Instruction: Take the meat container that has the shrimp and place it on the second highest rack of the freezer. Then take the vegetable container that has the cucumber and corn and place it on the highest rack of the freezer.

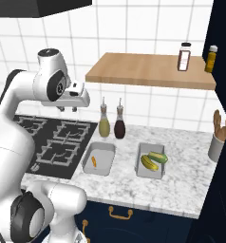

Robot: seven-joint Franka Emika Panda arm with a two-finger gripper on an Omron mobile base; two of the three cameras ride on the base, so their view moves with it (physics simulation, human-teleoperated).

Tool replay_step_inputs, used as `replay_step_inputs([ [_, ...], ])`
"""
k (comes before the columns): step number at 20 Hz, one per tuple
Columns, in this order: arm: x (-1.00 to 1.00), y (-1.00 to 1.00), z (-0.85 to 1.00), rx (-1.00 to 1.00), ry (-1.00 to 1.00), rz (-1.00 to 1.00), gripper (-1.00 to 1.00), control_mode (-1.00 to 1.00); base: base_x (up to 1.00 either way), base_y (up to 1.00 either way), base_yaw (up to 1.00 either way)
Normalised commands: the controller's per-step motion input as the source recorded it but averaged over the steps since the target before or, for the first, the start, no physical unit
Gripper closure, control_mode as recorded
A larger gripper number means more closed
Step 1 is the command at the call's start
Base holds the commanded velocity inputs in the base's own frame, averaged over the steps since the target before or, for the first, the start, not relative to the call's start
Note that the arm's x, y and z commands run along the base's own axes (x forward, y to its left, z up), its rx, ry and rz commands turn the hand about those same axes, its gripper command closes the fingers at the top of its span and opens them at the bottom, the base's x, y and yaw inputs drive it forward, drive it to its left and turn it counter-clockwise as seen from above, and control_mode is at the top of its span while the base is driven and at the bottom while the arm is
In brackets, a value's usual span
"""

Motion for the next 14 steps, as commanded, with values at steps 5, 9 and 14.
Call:
replay_step_inputs([
  [5,-0.43,-0.08,-0.02,0.00,-0.07,-0.01,-1.00,-1.00,0.00,0.00,0.00],
  [9,-0.60,-0.87,-0.24,0.07,0.02,-0.21,-1.00,-1.00,0.00,0.00,0.00],
  [14,-0.43,-0.89,-0.43,0.14,0.03,-0.35,-1.00,-1.00,0.00,0.00,0.00],
])
